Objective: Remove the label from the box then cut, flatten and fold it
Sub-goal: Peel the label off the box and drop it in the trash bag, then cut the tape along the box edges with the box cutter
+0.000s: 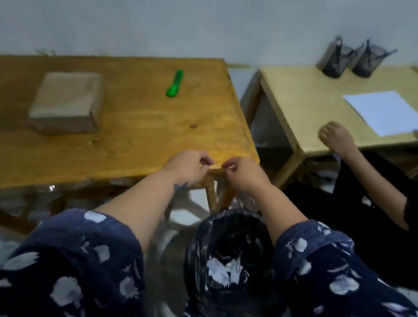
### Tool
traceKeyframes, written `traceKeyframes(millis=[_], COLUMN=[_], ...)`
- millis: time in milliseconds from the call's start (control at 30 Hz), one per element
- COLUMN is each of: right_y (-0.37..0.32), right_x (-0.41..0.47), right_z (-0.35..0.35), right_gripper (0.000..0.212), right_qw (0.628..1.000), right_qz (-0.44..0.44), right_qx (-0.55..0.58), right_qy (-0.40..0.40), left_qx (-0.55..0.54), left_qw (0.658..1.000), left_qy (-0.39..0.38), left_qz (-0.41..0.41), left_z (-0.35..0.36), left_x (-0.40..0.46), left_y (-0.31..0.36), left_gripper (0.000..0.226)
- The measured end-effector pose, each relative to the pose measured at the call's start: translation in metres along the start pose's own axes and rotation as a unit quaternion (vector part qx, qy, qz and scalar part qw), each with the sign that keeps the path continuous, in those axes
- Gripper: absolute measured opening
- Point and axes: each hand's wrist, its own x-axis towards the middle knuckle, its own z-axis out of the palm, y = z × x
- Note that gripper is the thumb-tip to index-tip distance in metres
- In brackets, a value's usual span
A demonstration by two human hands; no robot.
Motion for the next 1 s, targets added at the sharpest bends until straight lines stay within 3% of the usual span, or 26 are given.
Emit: traceKeyframes(millis=[200,467,600,700,1000], right_y=[-0.100,-0.183,-0.195,-0.195,-0.190], right_x=[0.060,0.142,0.175,0.197,0.267], right_z=[0.011,0.052,0.064,0.066,0.065], right_gripper=[0.028,0.025,0.025,0.027,0.044], right_qw=[0.998,0.999,0.995,0.990,0.973], right_qz=[-0.062,-0.026,0.022,0.043,0.104], right_qx=[-0.017,0.012,0.047,0.070,0.094], right_qy=[0.023,0.043,0.084,0.115,0.183], left_qx=[0.006,0.102,0.153,0.171,0.180], left_qw=[0.994,0.970,0.953,0.953,0.947], left_qy=[0.101,0.213,0.244,0.223,0.245], left_qz=[-0.040,-0.064,-0.090,-0.111,-0.104], left_z=[-0.096,-0.193,-0.212,-0.212,-0.200], left_x=[0.012,0.037,0.056,0.067,0.065], left_y=[-0.061,-0.176,-0.225,-0.247,-0.257], left_gripper=[0.014,0.023,0.043,0.052,0.051])
